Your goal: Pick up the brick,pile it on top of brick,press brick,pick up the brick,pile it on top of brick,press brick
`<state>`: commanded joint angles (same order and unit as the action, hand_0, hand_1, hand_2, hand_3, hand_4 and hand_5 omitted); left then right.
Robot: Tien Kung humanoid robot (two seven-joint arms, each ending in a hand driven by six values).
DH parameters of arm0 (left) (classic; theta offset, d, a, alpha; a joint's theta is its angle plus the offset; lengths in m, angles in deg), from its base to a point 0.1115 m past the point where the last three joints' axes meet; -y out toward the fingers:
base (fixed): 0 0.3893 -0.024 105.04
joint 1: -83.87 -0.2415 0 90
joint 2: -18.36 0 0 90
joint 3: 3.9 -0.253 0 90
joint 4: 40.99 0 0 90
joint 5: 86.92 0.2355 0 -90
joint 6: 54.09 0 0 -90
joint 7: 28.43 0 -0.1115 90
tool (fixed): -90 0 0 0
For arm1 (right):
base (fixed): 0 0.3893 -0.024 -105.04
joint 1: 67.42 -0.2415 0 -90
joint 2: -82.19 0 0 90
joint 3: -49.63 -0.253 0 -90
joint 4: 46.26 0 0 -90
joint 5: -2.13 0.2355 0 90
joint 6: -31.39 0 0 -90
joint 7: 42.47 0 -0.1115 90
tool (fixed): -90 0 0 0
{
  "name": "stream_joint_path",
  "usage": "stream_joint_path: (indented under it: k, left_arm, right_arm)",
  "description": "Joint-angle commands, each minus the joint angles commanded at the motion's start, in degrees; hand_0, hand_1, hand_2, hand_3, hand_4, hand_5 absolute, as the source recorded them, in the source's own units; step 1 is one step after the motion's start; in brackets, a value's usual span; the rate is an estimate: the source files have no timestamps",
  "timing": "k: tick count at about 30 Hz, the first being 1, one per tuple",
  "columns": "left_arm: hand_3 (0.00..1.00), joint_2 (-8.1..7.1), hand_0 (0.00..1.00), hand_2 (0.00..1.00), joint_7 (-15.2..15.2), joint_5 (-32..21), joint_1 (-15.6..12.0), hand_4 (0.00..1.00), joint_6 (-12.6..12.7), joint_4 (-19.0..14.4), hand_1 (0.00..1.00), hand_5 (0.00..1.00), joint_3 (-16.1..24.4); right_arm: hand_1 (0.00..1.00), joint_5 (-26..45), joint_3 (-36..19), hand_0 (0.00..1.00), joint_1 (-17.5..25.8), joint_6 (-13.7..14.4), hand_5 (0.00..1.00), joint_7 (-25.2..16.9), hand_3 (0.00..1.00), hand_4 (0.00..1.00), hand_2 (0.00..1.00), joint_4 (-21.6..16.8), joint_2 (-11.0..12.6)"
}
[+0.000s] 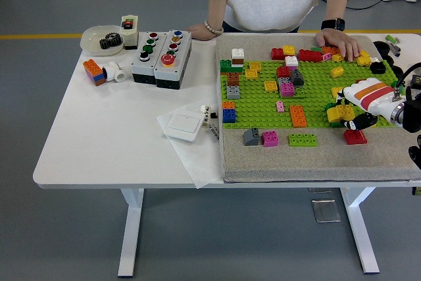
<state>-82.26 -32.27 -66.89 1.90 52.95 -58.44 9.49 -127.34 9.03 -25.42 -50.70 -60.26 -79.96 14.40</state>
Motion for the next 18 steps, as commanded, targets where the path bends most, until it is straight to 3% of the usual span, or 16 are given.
stream_joint_path:
  k: [18]
  left_arm:
    - [0.646,0.00,0.793,0.817,-0.1,0.5,0.5,0.663,0.0,0.0,0.799,0.656,0.2]
  right_arm:
    - [0.513,0.2,0.9,0.534,-1.8,-0.3,0.235,-1.4,0.509,0.740,0.545,1.3,0.3]
